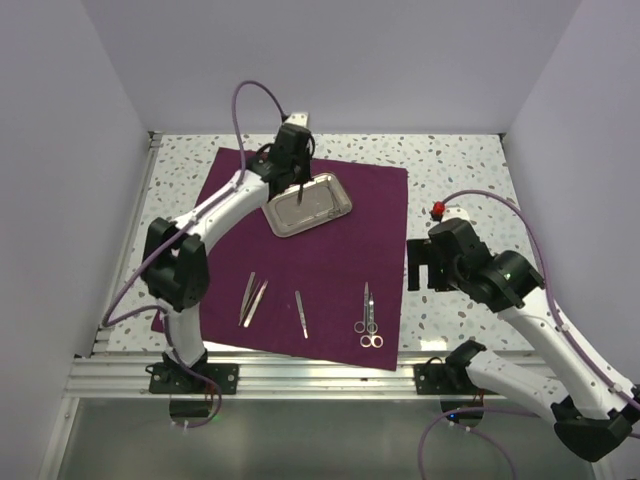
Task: Open and lay out the surgical kit
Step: Place the medical item in the surgical kit.
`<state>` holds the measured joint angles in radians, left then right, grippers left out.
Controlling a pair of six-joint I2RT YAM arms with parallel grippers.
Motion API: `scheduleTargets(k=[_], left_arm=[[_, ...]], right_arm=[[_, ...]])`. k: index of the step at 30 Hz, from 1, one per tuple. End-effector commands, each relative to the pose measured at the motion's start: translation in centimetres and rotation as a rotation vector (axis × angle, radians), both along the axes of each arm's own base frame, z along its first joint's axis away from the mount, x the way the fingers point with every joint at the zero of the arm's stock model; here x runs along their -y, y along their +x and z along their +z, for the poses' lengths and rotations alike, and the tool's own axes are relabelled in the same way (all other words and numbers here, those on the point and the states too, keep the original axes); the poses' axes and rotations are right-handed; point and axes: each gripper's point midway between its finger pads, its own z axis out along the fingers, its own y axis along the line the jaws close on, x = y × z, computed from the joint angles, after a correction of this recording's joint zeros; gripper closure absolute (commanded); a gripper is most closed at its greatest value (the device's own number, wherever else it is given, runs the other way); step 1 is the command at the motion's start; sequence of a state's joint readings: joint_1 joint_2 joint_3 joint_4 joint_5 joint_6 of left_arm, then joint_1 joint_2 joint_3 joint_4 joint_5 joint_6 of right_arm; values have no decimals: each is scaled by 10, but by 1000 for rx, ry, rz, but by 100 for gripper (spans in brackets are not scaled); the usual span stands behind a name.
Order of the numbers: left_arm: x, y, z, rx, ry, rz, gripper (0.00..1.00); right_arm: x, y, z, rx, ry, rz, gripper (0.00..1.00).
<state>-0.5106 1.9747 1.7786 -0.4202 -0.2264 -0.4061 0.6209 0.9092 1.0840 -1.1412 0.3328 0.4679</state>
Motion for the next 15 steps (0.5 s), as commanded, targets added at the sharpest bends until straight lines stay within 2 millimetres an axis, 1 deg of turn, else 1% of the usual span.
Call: scheduleTargets(k=[1,2,3,4,5,6,7,8,11,13,15], left_arm=[[14,-78,-38,-128,26,5,100],[3,-106,-51,-155,54,21,100],[5,-123,-58,-184,24,45,100],[13,-144,-65,-205,14,26,100],[6,-169,-79,-240,16,30,100],[8,-182,-85,-261,-14,53,100],[15,-200,-91,-274,-14,30,100],[8,-214,-99,-285,3,42,100],[10,-241,-114,-327,-4,49,100],[16,-252,-117,-336,-4,37,100],[15,-261,-125,-359,15,59,100]], right_arm=[[-12,-4,13,30,107,15,2],[-14,-7,14,30,127,17,2],[-13,-10,15,32,144,19,1],[-16,-15,13,19,163,26,2],[-16,-17,13,18,174,27,1],[-17,-21,11,8,184,32,2],[-19,-25,12,6,211,45,2],[-20,-28,11,2,224,46,2],[-23,-38,8,-21,262,60,2],[-23,-43,6,-31,271,65,2],[-24,-47,2,-46,280,76,1]])
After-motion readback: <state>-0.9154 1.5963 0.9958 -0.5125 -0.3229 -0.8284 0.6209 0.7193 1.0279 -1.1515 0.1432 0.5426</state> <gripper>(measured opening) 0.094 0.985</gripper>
